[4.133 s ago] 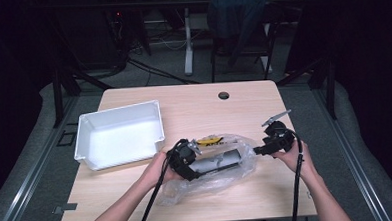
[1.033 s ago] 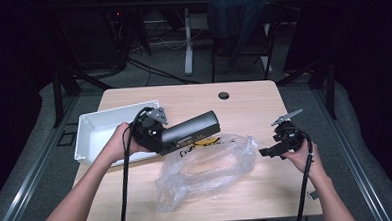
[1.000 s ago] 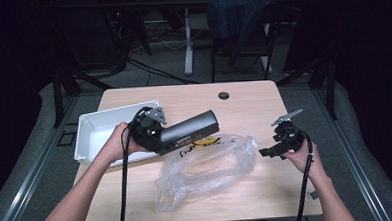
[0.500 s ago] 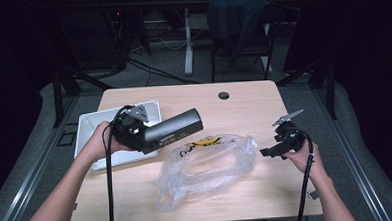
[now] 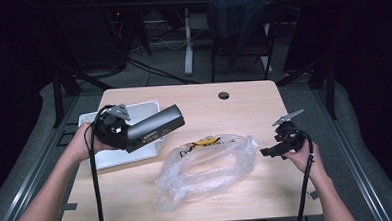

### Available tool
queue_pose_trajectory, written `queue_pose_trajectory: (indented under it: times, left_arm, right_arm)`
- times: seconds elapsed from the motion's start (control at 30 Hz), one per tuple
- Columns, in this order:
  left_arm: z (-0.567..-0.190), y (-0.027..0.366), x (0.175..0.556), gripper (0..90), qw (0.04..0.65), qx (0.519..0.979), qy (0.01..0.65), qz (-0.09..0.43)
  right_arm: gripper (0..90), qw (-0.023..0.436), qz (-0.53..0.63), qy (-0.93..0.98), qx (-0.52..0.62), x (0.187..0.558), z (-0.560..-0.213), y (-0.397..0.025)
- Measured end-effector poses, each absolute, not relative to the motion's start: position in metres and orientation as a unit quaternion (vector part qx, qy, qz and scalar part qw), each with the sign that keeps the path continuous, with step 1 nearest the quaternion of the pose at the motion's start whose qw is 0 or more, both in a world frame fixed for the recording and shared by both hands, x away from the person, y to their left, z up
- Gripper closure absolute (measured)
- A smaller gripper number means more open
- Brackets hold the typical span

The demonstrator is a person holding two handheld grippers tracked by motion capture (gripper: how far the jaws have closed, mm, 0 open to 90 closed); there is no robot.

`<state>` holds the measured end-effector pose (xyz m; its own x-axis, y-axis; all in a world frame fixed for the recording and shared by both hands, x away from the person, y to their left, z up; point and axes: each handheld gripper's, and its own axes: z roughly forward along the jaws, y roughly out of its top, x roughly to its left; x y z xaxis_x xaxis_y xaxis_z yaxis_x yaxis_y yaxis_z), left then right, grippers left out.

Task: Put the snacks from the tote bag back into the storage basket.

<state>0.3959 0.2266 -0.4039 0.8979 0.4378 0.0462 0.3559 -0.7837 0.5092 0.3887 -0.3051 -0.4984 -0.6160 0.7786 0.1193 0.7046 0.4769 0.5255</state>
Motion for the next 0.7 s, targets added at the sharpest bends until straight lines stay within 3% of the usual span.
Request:
queue_pose_trajectory:
  times: [0.7]
  left_arm:
    - [-0.432, 0.292, 0.407, 43.1, 0.242, 0.925, 0.277, 0.093]
  right_arm:
    - [10.6, 0.067, 0.269, 0.858, 0.433, 0.389, -0.498, -0.305]
